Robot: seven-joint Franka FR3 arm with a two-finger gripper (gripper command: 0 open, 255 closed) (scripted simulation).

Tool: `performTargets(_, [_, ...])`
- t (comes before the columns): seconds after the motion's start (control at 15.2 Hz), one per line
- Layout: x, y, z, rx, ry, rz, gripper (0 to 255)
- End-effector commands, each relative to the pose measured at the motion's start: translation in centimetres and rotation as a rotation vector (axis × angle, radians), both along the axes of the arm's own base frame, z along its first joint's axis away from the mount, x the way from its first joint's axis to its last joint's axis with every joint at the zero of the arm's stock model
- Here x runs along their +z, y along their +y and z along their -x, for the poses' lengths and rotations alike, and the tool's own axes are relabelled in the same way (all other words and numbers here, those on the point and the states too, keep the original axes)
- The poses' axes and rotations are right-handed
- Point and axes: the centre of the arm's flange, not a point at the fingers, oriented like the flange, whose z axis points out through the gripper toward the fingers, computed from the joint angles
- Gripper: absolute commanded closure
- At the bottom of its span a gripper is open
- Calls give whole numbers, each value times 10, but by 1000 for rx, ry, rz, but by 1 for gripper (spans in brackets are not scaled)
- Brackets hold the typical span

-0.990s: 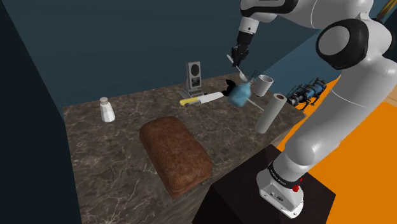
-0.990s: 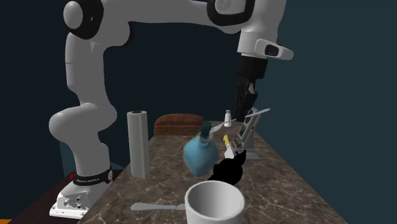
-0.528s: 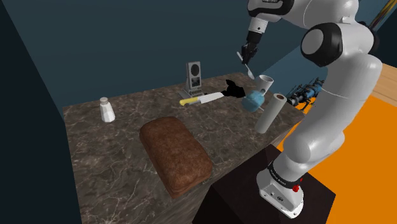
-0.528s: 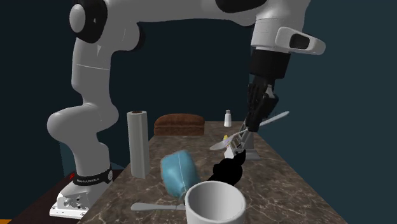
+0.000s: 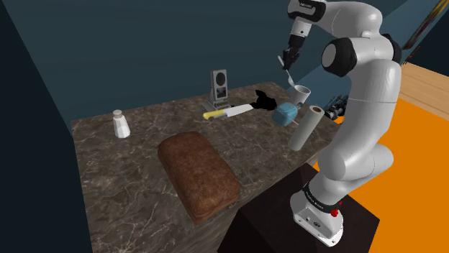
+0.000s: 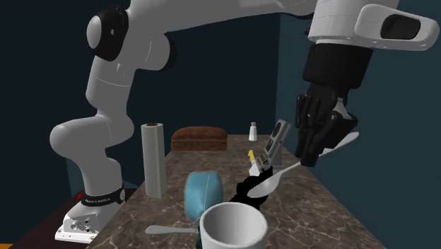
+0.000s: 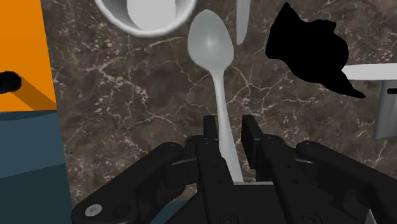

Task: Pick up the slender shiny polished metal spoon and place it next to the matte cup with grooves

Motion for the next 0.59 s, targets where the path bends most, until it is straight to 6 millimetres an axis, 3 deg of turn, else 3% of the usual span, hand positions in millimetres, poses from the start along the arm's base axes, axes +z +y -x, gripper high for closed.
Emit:
performTargets(0.0, [-8, -6, -1, 2, 0, 0, 255])
performTargets(0.53, [-50, -6, -1, 2, 0, 0, 255])
